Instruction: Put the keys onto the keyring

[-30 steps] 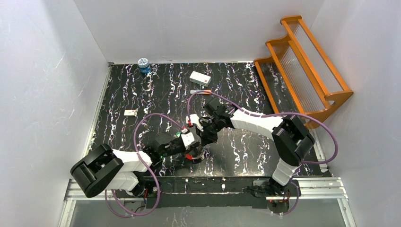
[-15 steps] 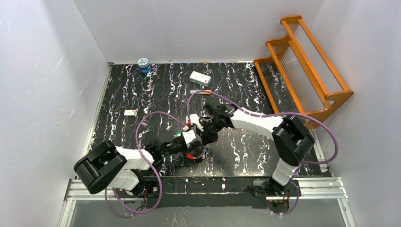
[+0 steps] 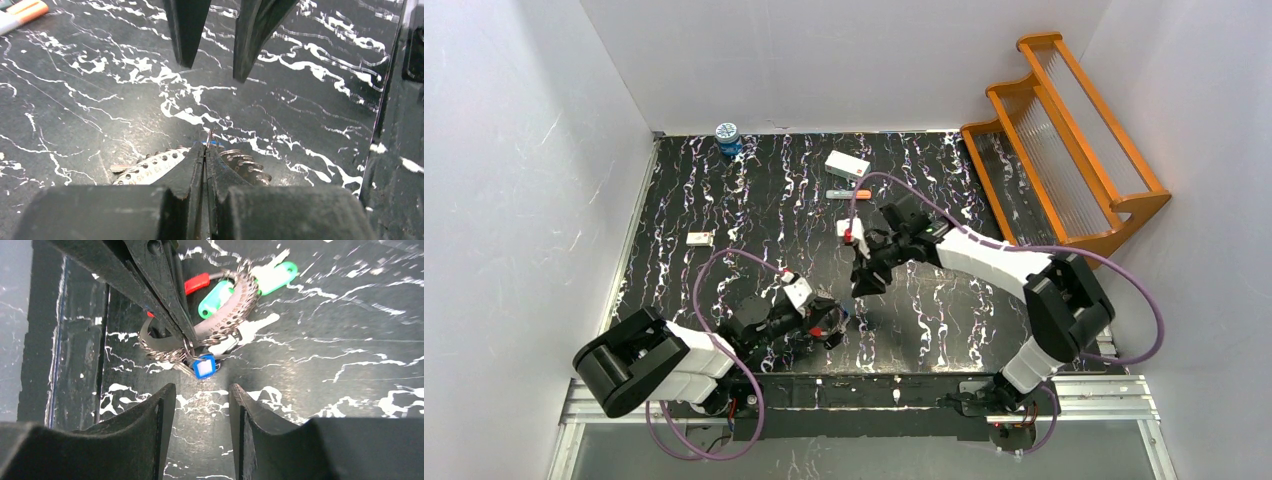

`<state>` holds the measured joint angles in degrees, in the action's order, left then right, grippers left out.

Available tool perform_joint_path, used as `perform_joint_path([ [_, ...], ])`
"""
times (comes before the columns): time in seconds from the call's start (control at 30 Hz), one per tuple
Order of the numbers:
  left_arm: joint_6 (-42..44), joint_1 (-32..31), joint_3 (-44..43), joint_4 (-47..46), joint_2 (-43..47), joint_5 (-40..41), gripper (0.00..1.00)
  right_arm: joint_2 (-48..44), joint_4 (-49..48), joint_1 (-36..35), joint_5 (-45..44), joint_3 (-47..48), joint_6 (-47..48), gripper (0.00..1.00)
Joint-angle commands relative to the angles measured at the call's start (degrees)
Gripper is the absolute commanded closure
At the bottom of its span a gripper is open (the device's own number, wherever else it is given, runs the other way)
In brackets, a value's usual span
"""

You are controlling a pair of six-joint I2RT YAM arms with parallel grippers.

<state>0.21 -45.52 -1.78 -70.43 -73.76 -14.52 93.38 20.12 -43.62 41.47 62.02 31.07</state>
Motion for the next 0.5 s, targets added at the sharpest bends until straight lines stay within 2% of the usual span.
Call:
perform_joint_path([
  [0.0, -4.0, -0.1, 2.4, -15.7, 0.1, 4.1, 1.0, -6.0, -11.6, 3.4, 10.0, -4.3, -3.1, 0.48],
  [0.1, -4.1, 0.0, 3.2, -18.9, 0.2, 3.5, 1.0, -7.4, -17.1, 4.6, 13.7, -7.4, -5.2, 0.49],
  [0.23, -3.8, -0.1, 3.4, -20.4, 1.1, 2.4, 1.0, -6.6, -19.5, 4.7, 17.8, -8.6, -6.0, 0.51],
  [0.47, -3.9, -0.1, 4.2, -20.9, 2.5, 2.5, 1.0, -6.4, -27.4, 4.6, 20.6, -10.2, -9.5, 0.57],
])
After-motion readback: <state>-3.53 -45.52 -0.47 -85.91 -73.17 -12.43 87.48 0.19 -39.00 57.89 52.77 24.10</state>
